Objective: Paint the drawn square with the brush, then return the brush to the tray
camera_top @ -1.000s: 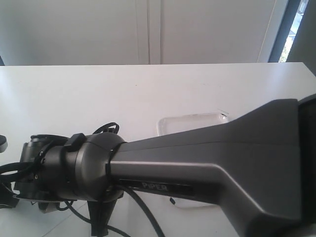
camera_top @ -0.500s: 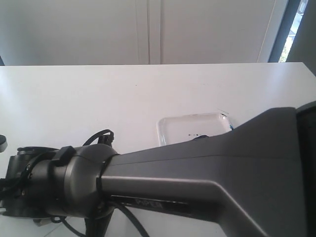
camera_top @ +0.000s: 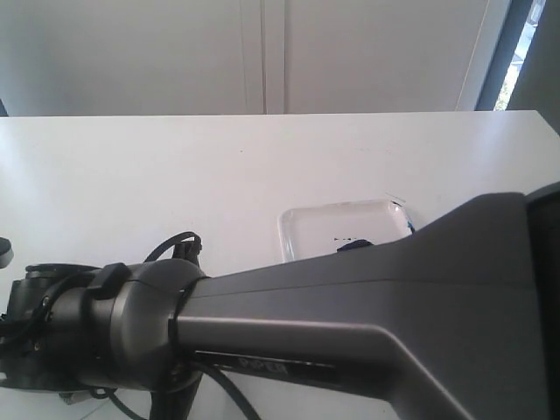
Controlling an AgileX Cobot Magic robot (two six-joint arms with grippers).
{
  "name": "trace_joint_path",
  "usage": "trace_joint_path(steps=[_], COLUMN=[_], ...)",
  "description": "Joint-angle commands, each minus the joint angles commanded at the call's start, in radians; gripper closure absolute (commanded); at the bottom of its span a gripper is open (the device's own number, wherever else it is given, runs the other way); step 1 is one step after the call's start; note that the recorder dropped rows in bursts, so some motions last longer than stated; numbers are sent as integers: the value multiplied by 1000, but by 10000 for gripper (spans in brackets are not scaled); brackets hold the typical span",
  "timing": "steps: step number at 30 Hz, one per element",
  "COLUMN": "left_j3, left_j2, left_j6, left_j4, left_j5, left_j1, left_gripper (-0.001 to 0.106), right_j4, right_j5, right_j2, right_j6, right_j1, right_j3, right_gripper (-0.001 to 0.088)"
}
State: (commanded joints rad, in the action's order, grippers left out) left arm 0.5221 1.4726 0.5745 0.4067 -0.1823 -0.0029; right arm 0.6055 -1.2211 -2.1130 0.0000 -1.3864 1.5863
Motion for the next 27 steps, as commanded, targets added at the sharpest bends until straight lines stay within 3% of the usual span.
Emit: trace_joint_path(steps=[12, 27], left_j3=[16, 16], left_j2=[-209, -228], left_j6=[0, -112], left_j4=[-71, -191], left_j5=[-188, -223], left_j1=[0, 0], left_gripper=[536, 536], right_j4=[21, 21], right_j5=[20, 14], right_j2=[8, 7], right_j6=[31, 27], right_j1=[13, 13], right_j3=[0, 0], right_gripper=[868, 868])
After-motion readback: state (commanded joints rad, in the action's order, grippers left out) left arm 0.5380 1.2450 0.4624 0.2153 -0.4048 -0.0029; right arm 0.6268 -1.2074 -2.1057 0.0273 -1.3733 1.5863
